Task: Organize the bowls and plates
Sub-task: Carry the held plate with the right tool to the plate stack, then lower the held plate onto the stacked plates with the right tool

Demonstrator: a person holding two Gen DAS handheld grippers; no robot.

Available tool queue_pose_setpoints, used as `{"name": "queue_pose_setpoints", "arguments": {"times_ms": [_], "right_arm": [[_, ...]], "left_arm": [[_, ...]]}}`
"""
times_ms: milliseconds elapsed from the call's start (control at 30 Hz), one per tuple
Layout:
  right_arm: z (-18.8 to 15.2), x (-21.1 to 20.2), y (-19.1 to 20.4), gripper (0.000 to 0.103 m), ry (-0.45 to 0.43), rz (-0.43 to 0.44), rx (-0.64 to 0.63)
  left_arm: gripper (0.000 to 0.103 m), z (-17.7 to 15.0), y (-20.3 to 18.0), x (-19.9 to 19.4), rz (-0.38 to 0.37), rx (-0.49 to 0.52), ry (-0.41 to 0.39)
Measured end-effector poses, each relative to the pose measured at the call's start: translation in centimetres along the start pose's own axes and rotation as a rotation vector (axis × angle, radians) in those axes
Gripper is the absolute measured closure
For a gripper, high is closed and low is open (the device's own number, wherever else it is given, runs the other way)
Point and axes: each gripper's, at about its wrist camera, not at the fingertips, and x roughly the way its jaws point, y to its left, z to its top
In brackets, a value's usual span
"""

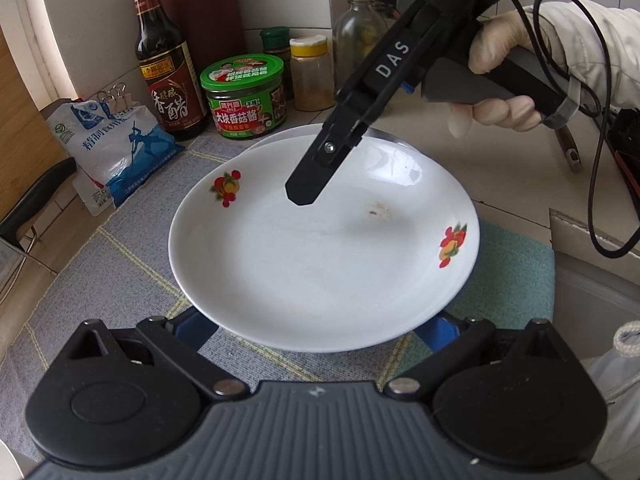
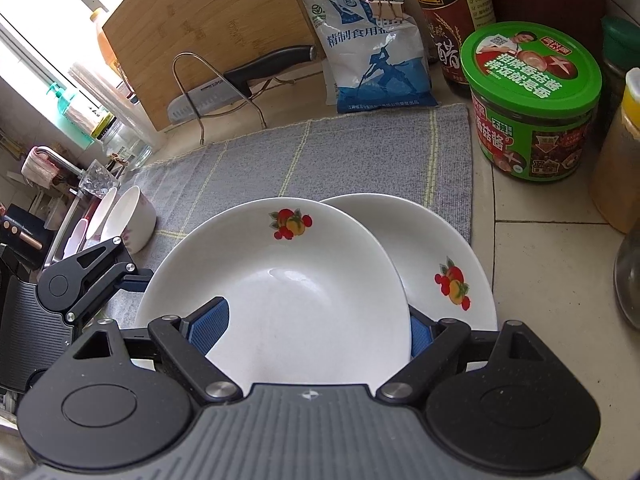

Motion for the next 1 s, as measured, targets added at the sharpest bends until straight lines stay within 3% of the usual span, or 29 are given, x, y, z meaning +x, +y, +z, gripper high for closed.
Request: {"name": "queue_pose_setpoints", "arguments": {"times_ms": [1000], "right_arm": [[-2.0,-2.9,-1.2,0.005,-0.049,-0.077,0.086]], "left_arm": [[0.002,0.4,1.7,1.7,-0.038,0.106,-0.002]]}}
